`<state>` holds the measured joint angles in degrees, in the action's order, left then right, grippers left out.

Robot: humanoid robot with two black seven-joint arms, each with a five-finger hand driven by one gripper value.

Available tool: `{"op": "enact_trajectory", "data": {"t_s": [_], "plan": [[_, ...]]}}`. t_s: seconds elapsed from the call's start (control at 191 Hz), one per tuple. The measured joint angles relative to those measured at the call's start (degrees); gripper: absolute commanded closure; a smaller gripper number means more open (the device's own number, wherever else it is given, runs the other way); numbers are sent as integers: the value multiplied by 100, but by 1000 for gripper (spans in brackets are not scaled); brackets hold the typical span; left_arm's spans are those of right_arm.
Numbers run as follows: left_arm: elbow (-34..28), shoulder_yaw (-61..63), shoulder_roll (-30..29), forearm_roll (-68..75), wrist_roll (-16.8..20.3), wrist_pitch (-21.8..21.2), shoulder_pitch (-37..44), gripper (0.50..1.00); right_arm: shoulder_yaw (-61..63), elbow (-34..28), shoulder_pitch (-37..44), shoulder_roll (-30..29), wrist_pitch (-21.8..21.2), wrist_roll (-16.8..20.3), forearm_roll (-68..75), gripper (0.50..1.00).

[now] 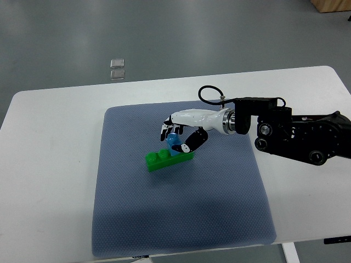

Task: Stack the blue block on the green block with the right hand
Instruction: 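Lower the blue block onto the green block's studs and press down, then open the right hand and lift it away from the stacked blocks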

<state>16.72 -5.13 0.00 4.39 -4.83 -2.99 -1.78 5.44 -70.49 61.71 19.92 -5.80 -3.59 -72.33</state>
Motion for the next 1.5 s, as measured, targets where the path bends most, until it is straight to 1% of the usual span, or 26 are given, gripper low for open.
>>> {"op": "enact_trajectory", "data": {"t_s": [0.235, 0.492, 0.654, 0.691, 1.057, 1.167, 1.402, 1.502], "plan": [[-1, 0, 0, 0, 0, 0, 1, 500, -16, 2, -92, -12, 124, -4, -23, 908], [4, 3, 0, 0, 0, 0, 0, 500, -16, 79, -162, -23, 209, -10, -26, 920], [5, 4, 0, 0, 0, 0, -2, 500, -30, 113, -189, -31, 358, -10, -82, 924], [6, 3, 0, 0, 0, 0, -2, 500, -32, 114, -201, -32, 377, -10, -112, 932], [6, 3, 0, 0, 0, 0, -2, 500, -47, 123, -323, -27, 509, -17, -241, 932], [5, 4, 0, 0, 0, 0, -2, 500, -47, 124, -372, -33, 533, -19, -252, 946], [5, 4, 0, 0, -6, 0, -2, 500, -50, 124, -396, -34, 595, -56, -255, 942], [6, 4, 0, 0, -16, 0, -3, 500, -32, 122, -396, -20, 598, -99, -255, 918]]}}
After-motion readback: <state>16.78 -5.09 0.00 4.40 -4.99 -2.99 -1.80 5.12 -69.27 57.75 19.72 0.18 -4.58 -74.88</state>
